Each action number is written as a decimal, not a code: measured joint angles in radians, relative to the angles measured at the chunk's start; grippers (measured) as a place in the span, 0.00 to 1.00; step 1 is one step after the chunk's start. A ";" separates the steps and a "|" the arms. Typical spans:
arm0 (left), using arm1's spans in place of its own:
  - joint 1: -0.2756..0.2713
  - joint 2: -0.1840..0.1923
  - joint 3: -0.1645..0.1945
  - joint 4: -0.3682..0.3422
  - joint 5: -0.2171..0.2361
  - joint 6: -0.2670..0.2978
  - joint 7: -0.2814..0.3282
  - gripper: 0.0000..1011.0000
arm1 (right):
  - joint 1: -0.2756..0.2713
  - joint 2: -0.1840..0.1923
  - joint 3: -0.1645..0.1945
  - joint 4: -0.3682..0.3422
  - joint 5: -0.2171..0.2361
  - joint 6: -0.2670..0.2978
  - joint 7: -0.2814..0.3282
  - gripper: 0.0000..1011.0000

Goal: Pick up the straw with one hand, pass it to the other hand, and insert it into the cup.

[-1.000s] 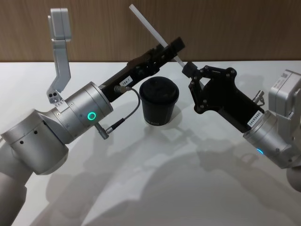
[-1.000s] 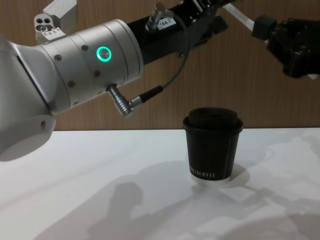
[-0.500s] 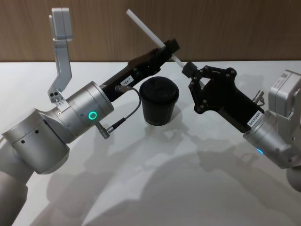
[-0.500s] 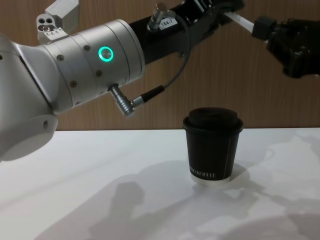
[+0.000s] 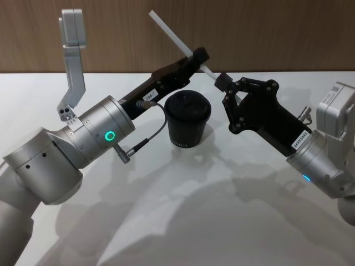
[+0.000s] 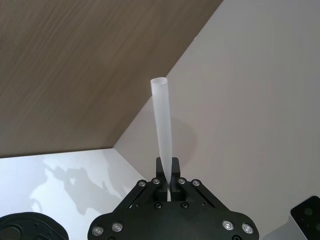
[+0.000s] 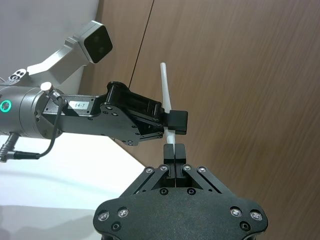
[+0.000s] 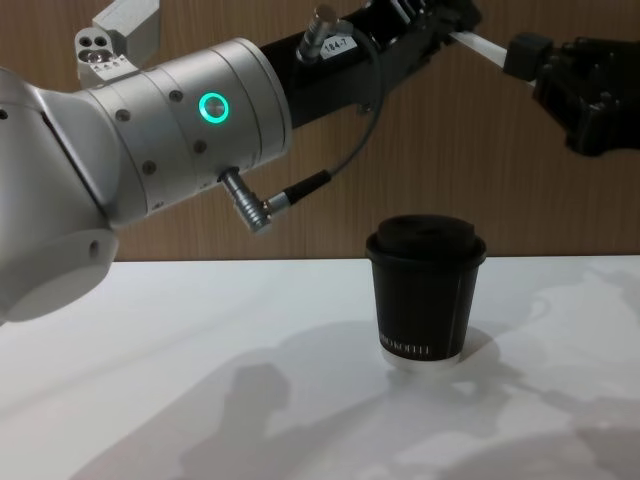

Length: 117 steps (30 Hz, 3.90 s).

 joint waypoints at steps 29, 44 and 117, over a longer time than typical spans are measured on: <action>0.000 0.002 -0.001 0.001 0.000 0.000 0.003 0.01 | 0.000 0.000 0.000 0.000 0.000 -0.001 0.000 0.37; -0.016 0.025 0.018 -0.019 0.078 -0.054 0.028 0.01 | 0.000 0.000 0.000 0.000 0.000 0.000 0.000 0.82; -0.189 0.128 0.127 -0.019 0.635 -0.067 0.179 0.01 | 0.000 0.000 0.000 0.000 0.000 0.000 0.000 0.99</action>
